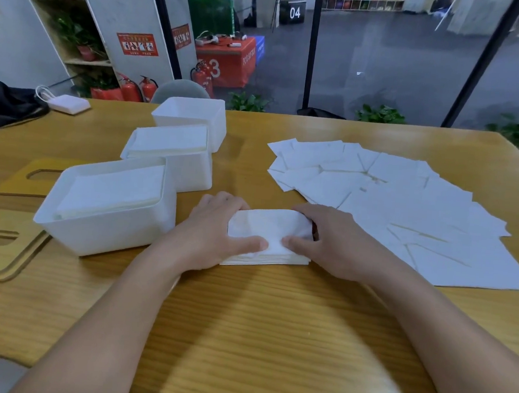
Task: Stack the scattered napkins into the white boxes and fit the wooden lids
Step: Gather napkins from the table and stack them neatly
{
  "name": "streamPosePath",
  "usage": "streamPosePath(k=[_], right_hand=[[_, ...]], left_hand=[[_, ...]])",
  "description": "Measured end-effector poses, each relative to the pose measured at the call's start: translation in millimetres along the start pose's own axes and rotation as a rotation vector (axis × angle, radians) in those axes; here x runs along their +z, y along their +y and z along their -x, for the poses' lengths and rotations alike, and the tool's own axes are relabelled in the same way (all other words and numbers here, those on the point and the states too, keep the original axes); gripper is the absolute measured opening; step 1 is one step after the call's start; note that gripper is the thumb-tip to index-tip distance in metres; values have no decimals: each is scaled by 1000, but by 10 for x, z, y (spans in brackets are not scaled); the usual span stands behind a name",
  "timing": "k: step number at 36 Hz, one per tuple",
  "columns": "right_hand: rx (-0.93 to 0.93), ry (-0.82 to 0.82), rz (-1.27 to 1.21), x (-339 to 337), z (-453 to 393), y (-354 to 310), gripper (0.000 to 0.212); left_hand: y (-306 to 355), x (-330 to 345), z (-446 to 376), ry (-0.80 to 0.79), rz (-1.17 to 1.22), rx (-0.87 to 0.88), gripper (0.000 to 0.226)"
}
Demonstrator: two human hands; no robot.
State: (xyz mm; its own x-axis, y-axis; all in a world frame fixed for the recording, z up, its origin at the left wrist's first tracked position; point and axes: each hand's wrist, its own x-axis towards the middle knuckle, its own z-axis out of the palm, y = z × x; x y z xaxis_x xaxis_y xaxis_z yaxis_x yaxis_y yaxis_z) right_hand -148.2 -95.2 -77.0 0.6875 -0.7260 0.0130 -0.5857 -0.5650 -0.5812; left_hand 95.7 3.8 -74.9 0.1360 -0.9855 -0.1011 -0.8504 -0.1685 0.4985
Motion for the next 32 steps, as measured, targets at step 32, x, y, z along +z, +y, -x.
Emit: streamPosePath(k=[32], right_hand=[[76,189,-670,89,128,-193,40]], left_hand=[[398,307,282,426,805,-24,105]])
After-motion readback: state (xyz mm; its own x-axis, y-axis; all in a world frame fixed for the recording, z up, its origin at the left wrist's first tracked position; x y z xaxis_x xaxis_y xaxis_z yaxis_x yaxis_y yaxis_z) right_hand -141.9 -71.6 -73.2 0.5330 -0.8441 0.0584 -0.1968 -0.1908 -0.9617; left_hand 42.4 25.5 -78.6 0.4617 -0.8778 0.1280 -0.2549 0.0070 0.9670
